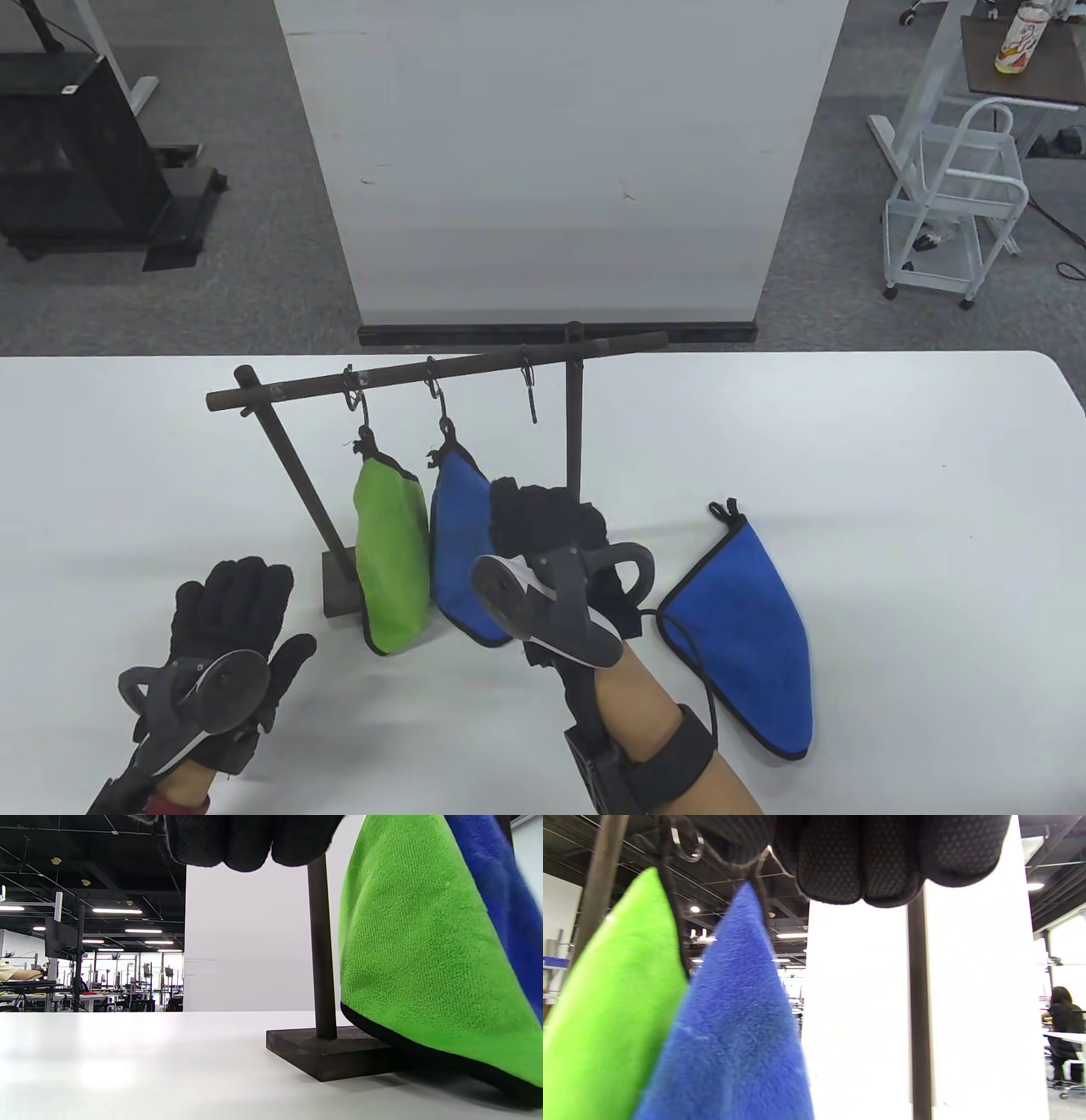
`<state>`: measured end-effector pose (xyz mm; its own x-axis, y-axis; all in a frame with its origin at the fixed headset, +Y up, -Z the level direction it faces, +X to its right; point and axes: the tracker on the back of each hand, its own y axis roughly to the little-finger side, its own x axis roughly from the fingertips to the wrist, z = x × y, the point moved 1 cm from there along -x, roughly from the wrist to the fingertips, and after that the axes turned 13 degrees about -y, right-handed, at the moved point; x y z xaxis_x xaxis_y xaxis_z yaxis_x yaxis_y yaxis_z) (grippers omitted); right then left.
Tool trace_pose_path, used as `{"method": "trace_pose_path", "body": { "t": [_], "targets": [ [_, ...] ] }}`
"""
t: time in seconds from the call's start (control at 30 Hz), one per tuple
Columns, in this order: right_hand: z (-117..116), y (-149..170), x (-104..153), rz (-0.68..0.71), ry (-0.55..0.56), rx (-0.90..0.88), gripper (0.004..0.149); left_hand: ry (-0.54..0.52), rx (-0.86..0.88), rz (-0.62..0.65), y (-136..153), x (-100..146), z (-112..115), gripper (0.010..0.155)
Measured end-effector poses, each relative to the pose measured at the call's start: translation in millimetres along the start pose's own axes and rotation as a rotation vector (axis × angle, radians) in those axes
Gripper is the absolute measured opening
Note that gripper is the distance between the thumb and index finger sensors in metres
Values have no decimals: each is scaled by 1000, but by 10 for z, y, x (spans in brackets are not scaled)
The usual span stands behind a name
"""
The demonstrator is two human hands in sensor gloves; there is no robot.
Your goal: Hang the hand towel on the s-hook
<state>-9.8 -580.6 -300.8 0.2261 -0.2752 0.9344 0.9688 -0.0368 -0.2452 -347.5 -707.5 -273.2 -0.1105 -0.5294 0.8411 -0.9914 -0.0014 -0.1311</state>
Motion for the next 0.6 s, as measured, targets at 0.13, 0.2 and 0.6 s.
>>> {"method": "trace_pose_path", "body": {
  "t": [0.13, 0.2, 0.6],
  "targets": [
    [-20, 391, 21, -95, -27, -4, 51, 0, 2, 7, -21, 0, 3, 80],
    [-40, 703, -4, -183, -53, 5, 51, 2, 0, 7, -24, 1, 1, 81],
    [-493, 1895, -28, -558, -313, 15, 56, 9, -2, 4, -23, 0, 14, 80]
  ]
}}
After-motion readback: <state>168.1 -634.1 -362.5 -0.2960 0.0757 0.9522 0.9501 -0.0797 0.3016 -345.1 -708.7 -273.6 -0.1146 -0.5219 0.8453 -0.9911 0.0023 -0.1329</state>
